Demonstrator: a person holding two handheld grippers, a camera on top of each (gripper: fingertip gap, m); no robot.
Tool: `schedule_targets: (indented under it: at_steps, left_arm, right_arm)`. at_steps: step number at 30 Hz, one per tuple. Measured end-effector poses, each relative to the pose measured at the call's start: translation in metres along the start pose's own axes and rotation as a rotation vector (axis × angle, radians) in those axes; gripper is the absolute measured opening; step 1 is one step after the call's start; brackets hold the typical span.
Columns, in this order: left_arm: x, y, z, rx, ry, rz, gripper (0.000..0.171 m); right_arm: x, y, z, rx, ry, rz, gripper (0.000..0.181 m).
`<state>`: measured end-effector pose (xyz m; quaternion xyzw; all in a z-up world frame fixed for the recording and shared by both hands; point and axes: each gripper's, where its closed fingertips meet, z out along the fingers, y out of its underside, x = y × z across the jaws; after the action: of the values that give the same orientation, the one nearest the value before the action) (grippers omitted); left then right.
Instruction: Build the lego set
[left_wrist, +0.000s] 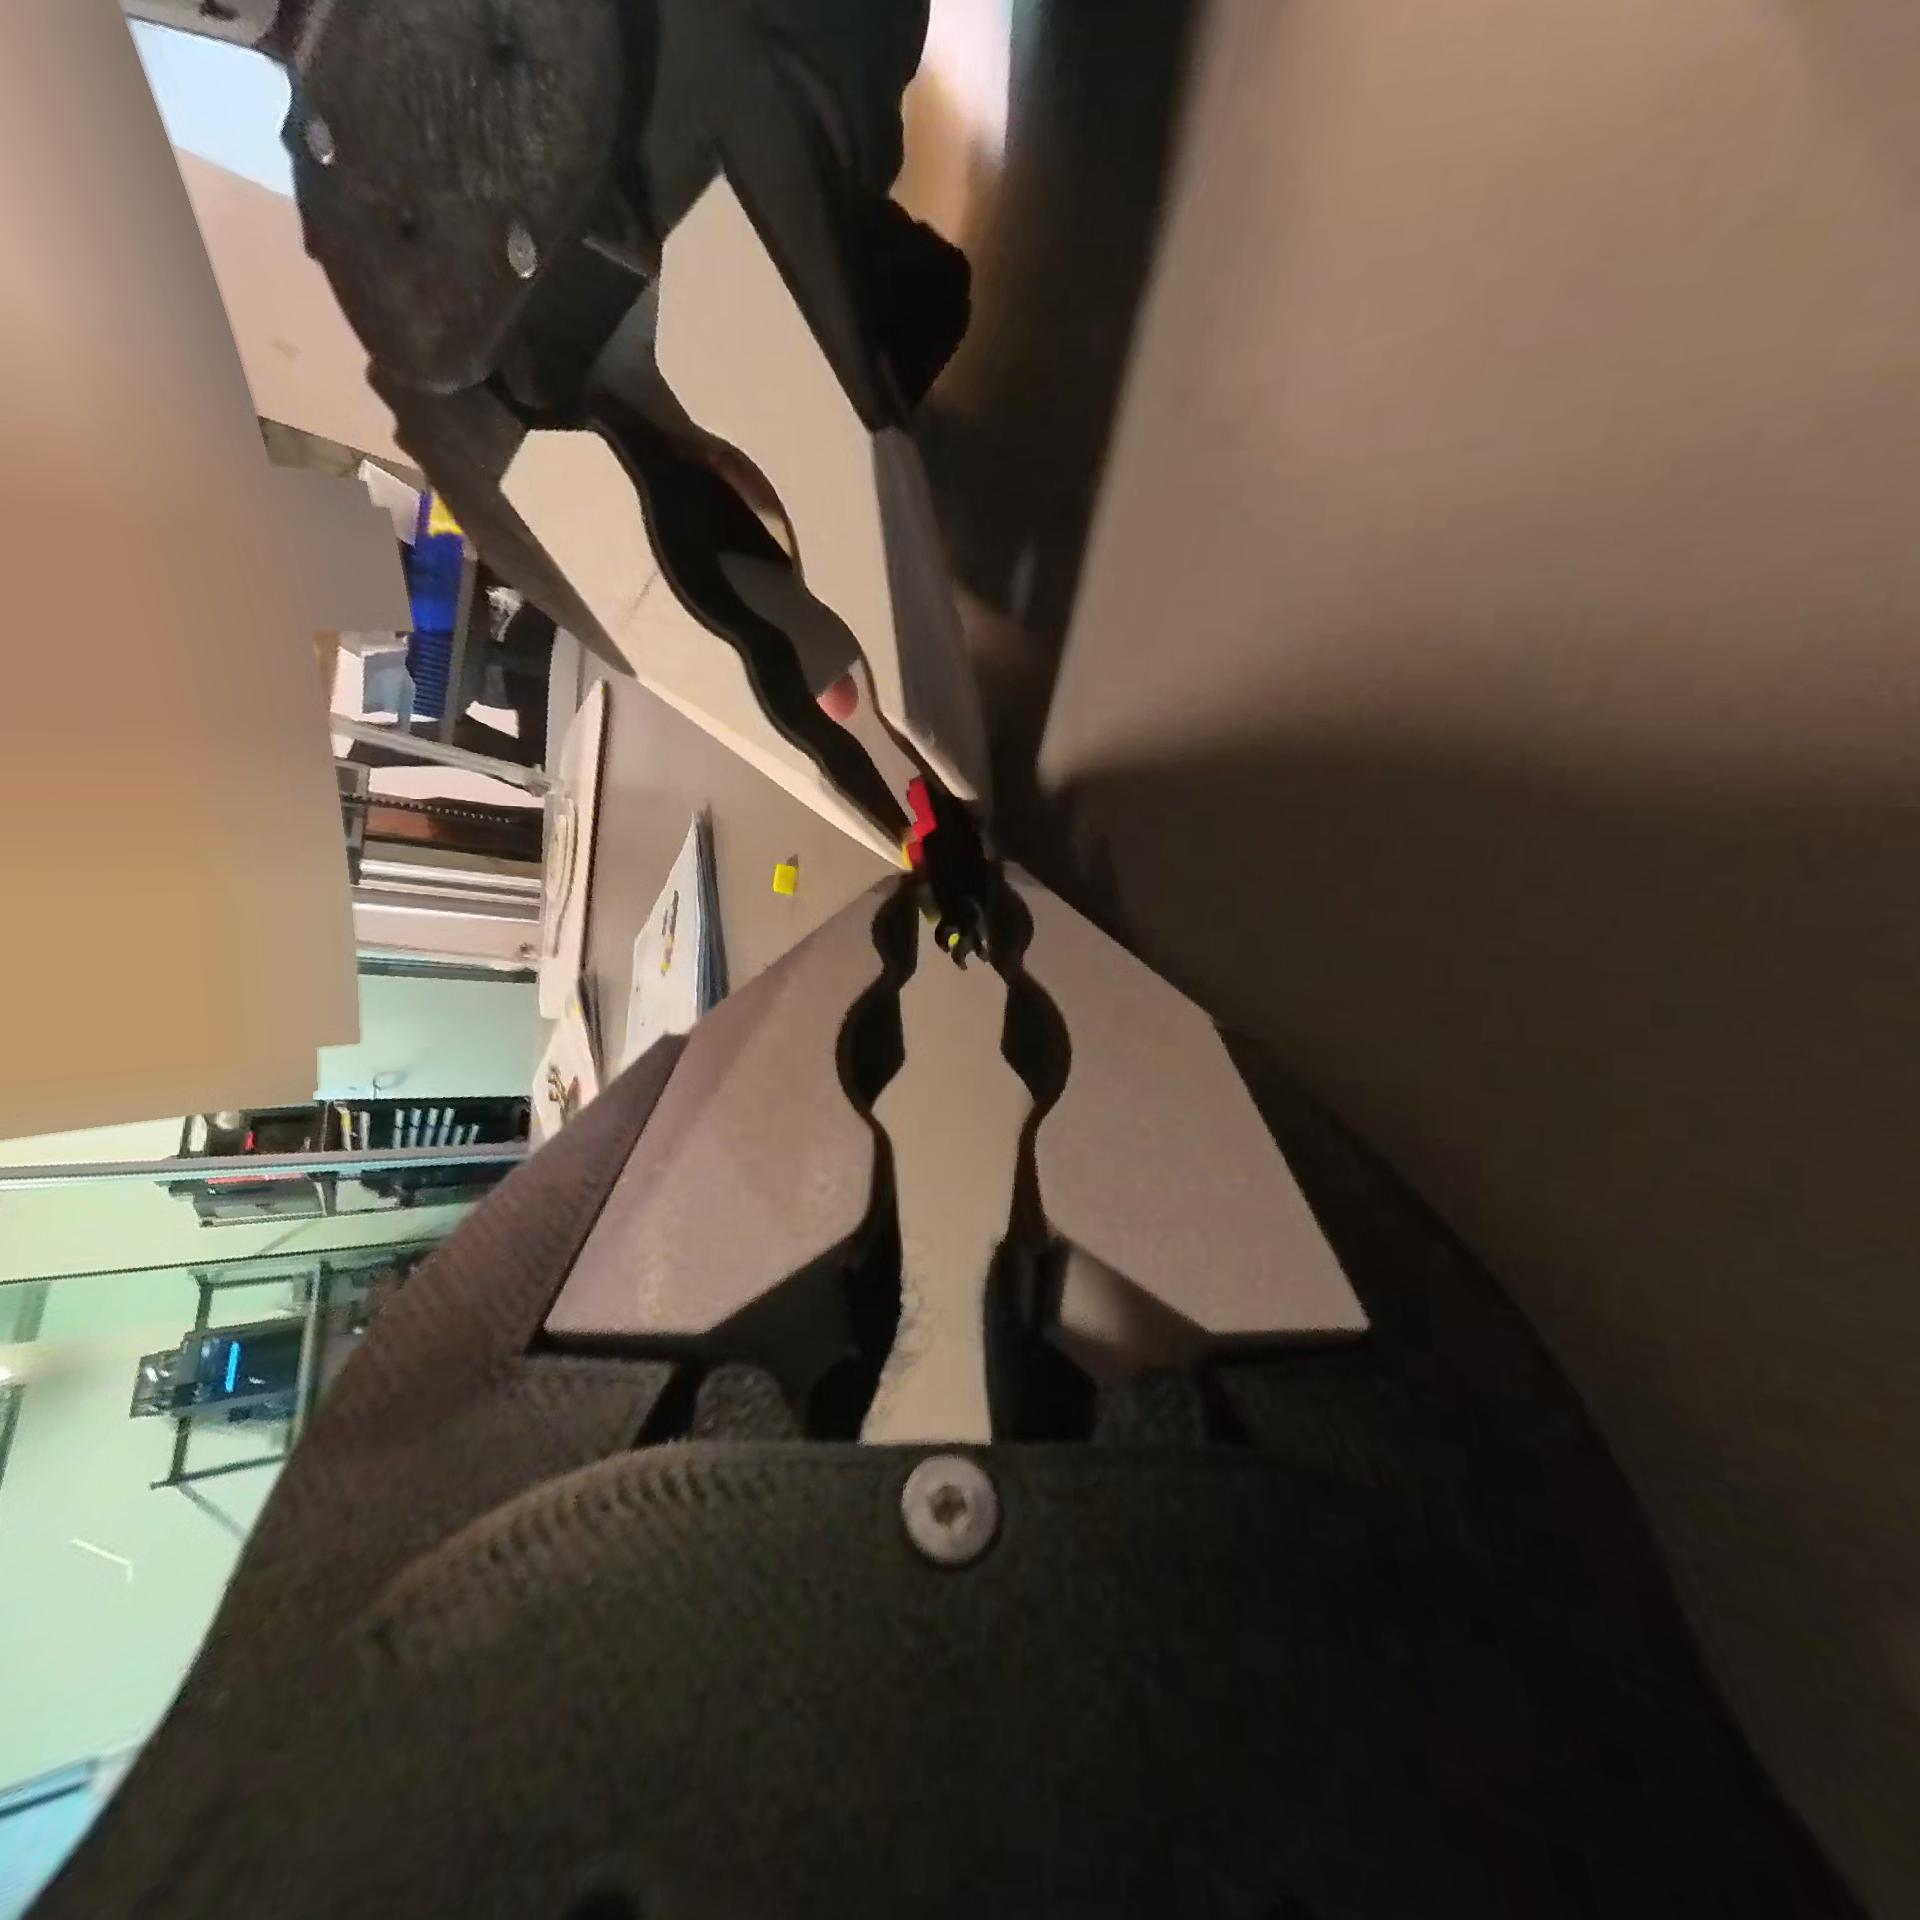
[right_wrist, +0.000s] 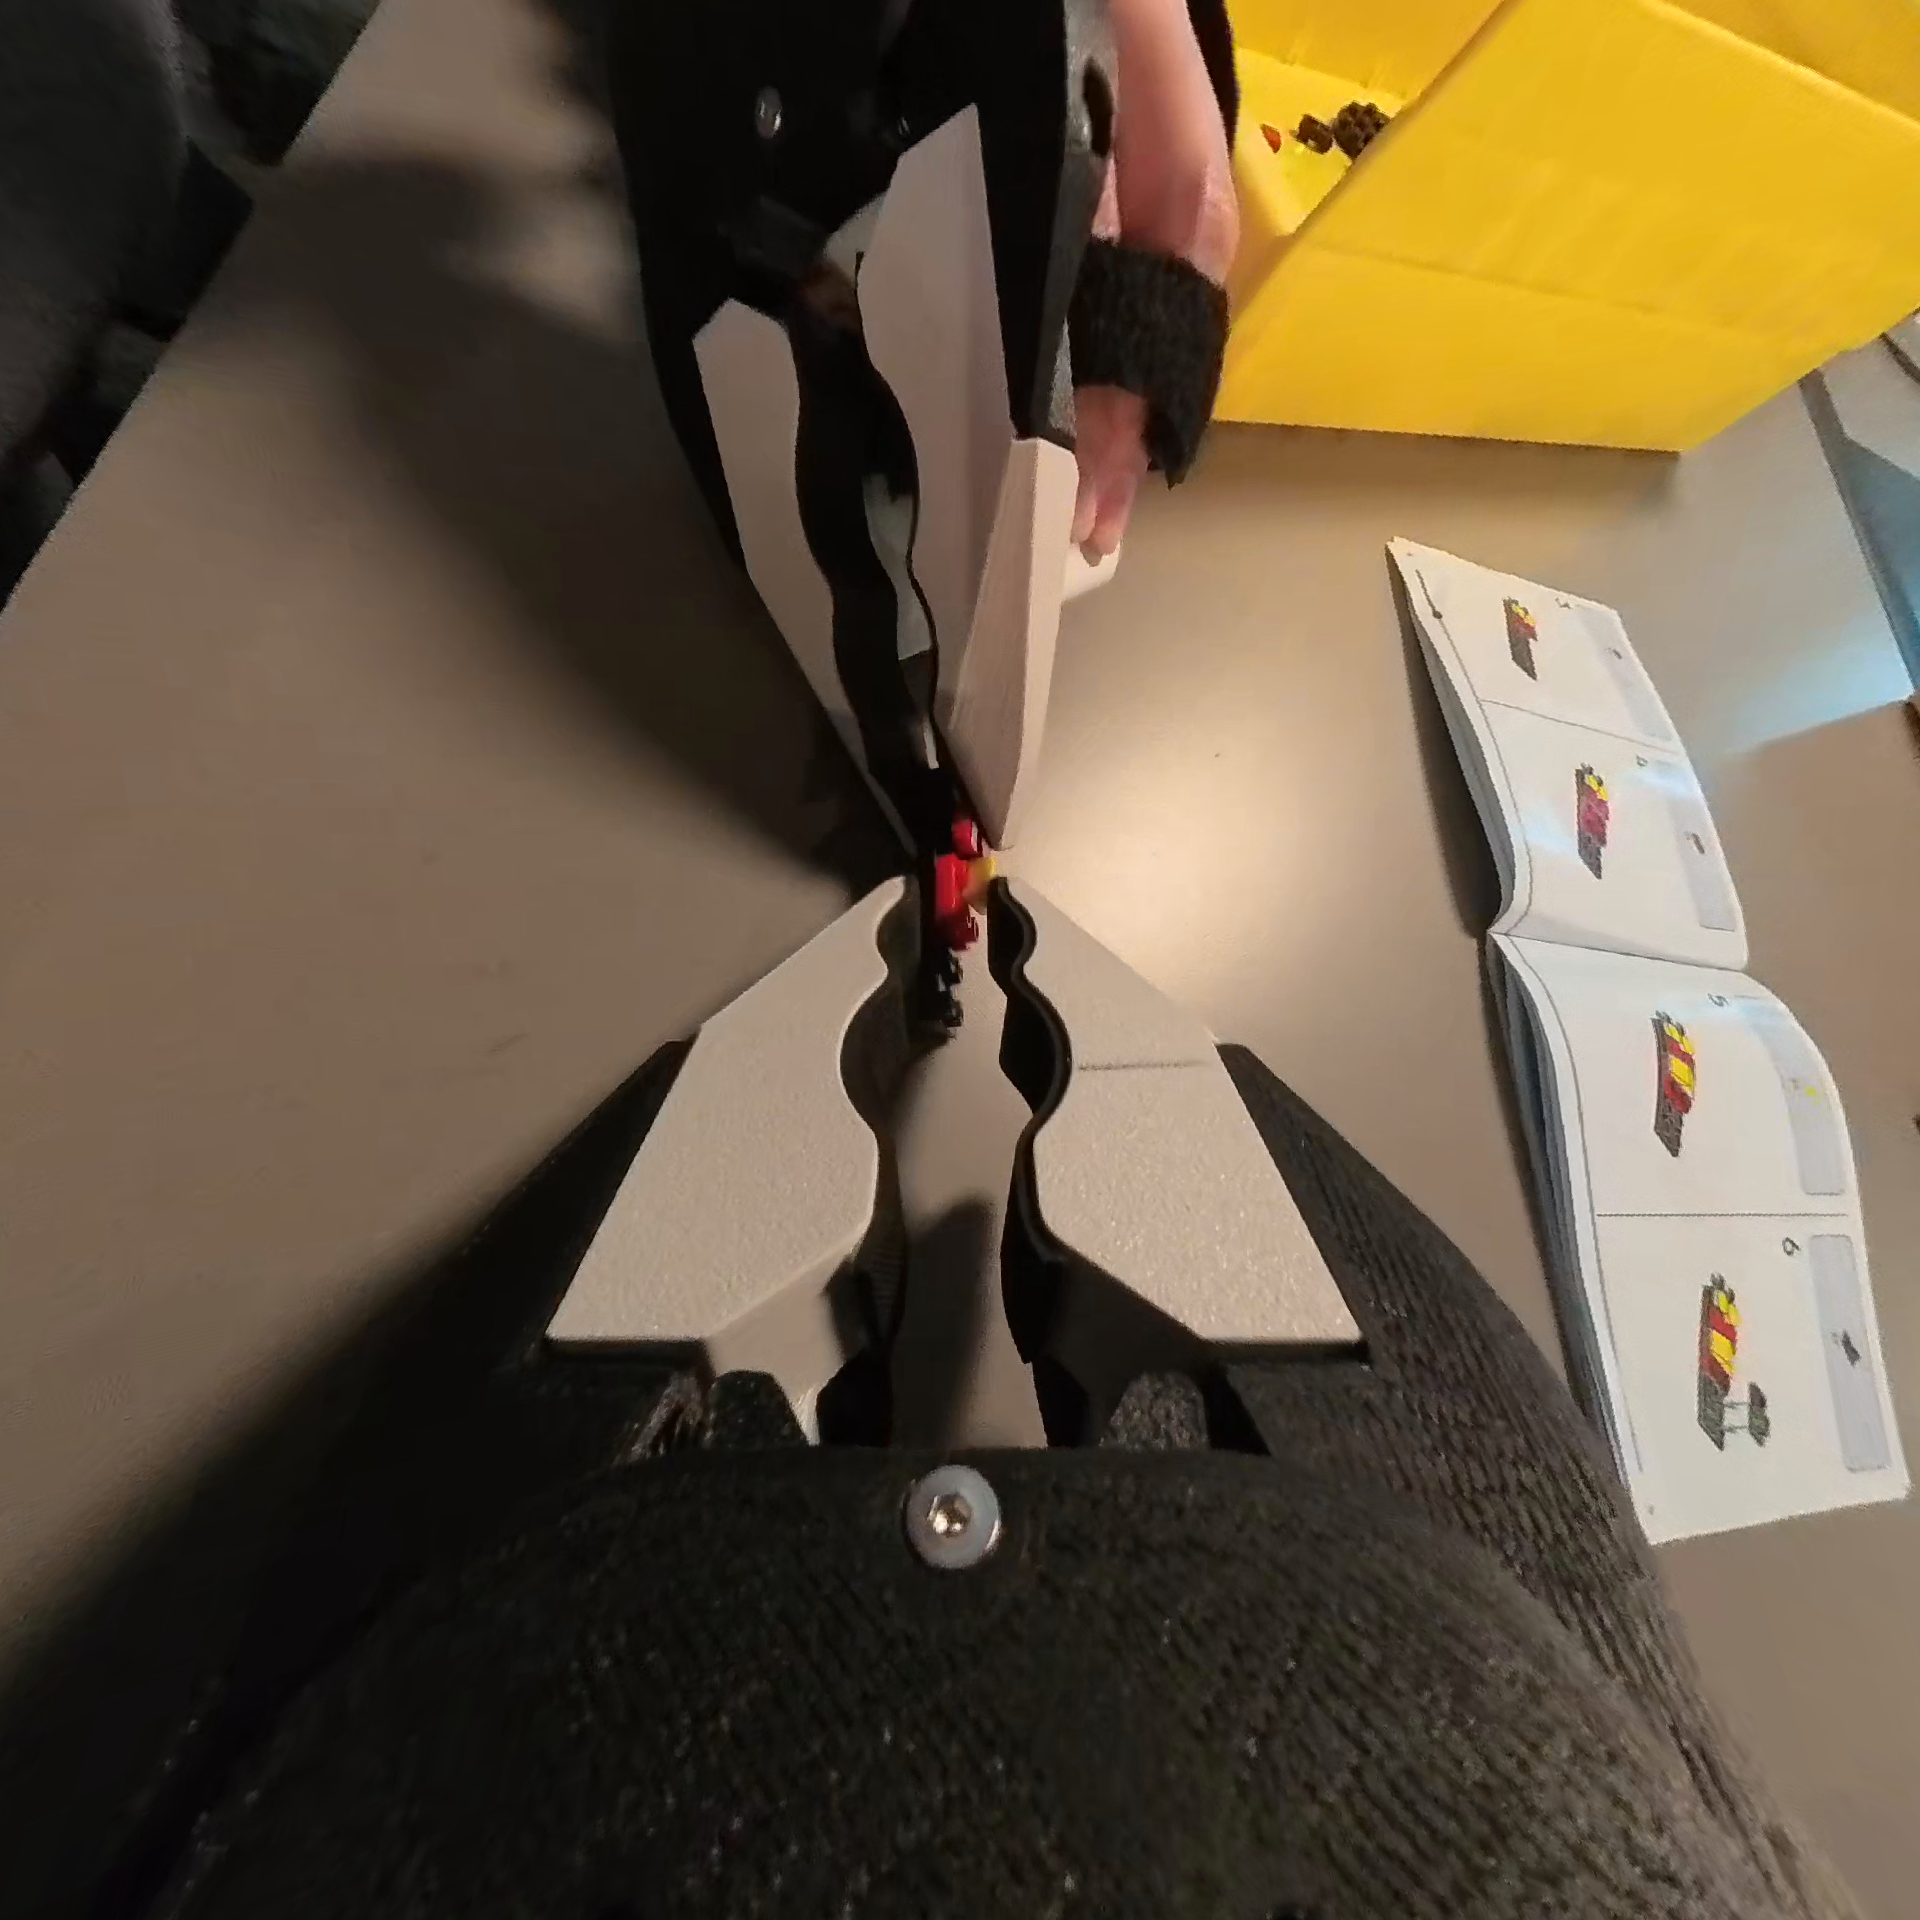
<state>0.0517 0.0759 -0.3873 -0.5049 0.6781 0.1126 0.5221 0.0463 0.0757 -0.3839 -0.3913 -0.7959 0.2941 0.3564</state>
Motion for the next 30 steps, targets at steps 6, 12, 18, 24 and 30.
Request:
schedule_targets:
  at_steps: [6,12,18,24,30]
  left_arm:
    - [-0.0005,0.0008,0.0003,-0.028,0.066,-0.173,0.012]
    - [0.0002,0.0023,0.0,-0.092,0.022,-0.122,0.012]
    - [0.0016,0.0027,-0.0001,-0.138,0.071,-0.256,0.012]
    - [0.0028,0.0021,-0.0013,-0.116,0.121,-0.308,0.011]
    - [0.0034,0.0014,-0.0027,-0.062,0.135,-0.28,0.011]
  right_arm:
    - [0.0021,0.0007,-0.0003,0.001,0.004,0.01,0.009]
    - [0.0012,0.0012,0.0005,-0.001,-0.003,0.008,0.01]
    - [0.0006,0.0014,0.0005,0.0,-0.028,0.034,0.01]
    - [-0.0031,0.0006,0.0009,0.006,-0.082,0.061,0.011]
    - [-0.0054,0.0001,0.001,0.007,-0.136,0.109,0.012]
